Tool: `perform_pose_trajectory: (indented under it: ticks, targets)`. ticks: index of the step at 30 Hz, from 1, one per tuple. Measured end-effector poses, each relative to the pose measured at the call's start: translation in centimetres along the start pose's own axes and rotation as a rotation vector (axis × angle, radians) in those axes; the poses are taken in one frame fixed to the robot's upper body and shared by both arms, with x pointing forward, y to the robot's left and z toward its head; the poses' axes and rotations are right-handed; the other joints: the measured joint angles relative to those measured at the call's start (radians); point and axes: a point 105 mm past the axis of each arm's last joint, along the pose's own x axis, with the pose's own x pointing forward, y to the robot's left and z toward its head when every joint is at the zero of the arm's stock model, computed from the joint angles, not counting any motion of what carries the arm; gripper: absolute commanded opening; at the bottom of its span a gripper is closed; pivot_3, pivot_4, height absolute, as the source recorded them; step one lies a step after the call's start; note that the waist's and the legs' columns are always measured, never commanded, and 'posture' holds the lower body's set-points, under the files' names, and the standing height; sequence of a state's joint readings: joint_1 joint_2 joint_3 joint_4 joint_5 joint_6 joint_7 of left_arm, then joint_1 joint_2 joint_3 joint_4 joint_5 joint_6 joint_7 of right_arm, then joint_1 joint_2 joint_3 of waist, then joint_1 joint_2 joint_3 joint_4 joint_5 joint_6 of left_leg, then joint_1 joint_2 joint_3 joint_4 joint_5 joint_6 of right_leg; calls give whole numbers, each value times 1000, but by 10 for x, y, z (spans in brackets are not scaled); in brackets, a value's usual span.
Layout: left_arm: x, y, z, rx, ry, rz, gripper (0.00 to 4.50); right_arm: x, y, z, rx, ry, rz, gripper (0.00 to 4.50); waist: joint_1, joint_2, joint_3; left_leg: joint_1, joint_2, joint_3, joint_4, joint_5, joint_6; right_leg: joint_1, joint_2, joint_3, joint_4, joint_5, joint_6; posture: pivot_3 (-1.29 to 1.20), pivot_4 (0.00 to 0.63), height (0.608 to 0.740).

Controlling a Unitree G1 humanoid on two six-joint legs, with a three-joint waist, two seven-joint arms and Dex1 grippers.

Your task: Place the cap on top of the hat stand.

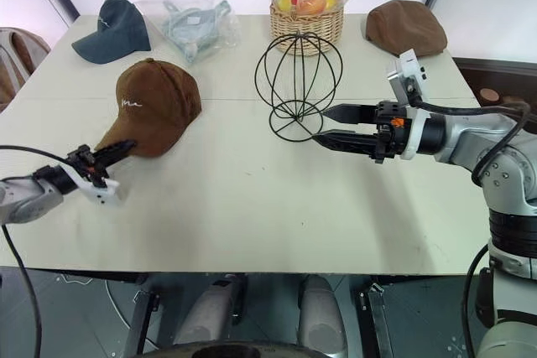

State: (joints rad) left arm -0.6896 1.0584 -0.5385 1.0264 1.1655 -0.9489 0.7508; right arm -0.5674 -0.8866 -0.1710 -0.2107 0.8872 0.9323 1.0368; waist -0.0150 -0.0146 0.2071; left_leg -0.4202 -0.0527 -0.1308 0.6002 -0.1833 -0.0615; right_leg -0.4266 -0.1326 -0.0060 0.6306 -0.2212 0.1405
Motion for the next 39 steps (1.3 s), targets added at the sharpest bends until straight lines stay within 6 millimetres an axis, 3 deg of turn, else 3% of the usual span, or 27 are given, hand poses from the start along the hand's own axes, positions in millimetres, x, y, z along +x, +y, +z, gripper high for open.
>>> perform_pose_trajectory:
  ticks: [7,11,16,21,23,24,25,32,36,39]
  targets:
    - [1,-2,0,4,12,22,13,0,0,0,-1,2,-3,3561,2,0,0,0,0,0,1,0,0,0,0,0,0,0,0,0,150,740]
    - [0,13,-9,21,57,74,13,0,0,0,-4,1,-3,3561,1,-1,0,-1,0,0,1,0,0,0,0,0,0,0,0,0,150,740]
    - [-7,72,-41,112,184,214,13,-2,-1,1,-12,0,-10,3561,1,-1,0,-3,0,0,3,0,0,0,0,0,0,0,0,0,150,740]
    - [13,165,-45,217,239,377,13,-16,-14,9,-43,-9,-76,3561,8,-1,0,-8,-1,0,11,0,0,0,-1,0,-1,1,0,0,150,740]
    - [24,199,-33,233,229,429,13,-23,-19,12,-60,-8,-109,3561,5,-1,0,-7,-1,1,11,0,0,1,-1,0,-2,1,0,0,150,740]
    - [30,206,-26,230,219,441,13,-25,-20,12,-63,-6,-117,3561,4,-1,0,-7,-1,1,12,0,0,1,-1,0,-1,2,0,0,150,740]
    - [45,219,-9,210,188,469,13,-27,-23,12,-67,-7,-132,3561,6,-1,0,-7,-1,1,12,0,0,1,-1,0,0,2,0,0,150,740]
    - [97,241,73,68,26,539,13,-36,-32,12,-80,-6,-167,3561,-8,-1,0,-7,-1,1,13,0,1,1,0,1,0,4,3,0,150,740]
    - [106,257,99,15,-6,598,13,-44,-38,14,-86,2,-203,3561,-5,-1,0,-6,-1,1,14,0,1,1,0,1,0,4,3,0,150,740]
    - [116,256,115,-28,-29,593,13,-50,-39,18,-96,-5,-216,3561,-1,-1,0,-6,-1,1,15,0,1,2,0,1,0,4,4,0,150,740]
